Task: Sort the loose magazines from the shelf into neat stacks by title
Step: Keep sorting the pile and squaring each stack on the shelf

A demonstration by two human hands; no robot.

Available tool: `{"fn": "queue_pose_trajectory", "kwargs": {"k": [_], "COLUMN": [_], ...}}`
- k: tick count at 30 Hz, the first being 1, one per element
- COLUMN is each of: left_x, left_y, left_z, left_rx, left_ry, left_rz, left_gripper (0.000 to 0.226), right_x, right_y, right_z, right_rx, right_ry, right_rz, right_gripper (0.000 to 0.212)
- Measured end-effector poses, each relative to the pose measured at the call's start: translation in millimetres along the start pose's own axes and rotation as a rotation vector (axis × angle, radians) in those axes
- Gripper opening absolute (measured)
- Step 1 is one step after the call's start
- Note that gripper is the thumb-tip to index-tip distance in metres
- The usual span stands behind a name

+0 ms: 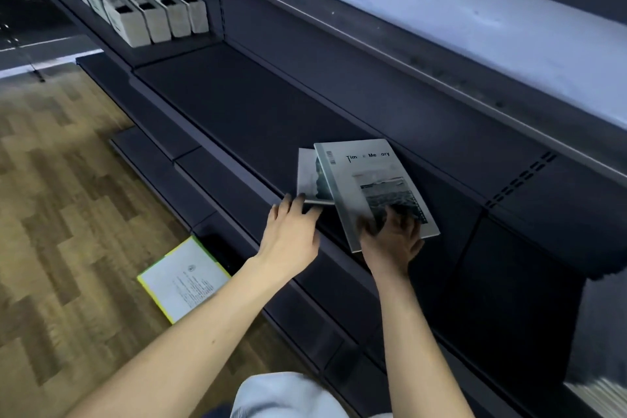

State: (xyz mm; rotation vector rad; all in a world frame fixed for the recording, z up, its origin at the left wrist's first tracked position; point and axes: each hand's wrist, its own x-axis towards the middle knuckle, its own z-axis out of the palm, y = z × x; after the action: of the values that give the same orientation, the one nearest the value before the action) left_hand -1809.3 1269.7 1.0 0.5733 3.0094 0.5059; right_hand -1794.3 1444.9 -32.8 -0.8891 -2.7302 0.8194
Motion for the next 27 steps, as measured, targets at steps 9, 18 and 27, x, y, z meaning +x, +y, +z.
{"fn": "queue_pose_trajectory", "kwargs": {"k": [9, 18, 27], "left_x": [31, 56, 74], "left_y": [-2, -22, -46], "left_z": [12, 8, 6], "left_rx": [-0.025, -0.038, -0.04], "left_ry": [-0.035, -0.152, -0.19], "left_rz": [0.046, 0.159, 0.316], "left_gripper": [0.055, 0.055, 0.053], "right_x": [37, 25, -13], "right_y": [18, 4, 4], "right_z": [-16, -26, -23], "right_rx": [-0.002, -0.079, 0.091], "right_ry": [0.005, 0.085, 0.163], "right_rz": [0.132, 0.34, 0.518], "right_gripper": [0.103, 0.126, 0.068]}}
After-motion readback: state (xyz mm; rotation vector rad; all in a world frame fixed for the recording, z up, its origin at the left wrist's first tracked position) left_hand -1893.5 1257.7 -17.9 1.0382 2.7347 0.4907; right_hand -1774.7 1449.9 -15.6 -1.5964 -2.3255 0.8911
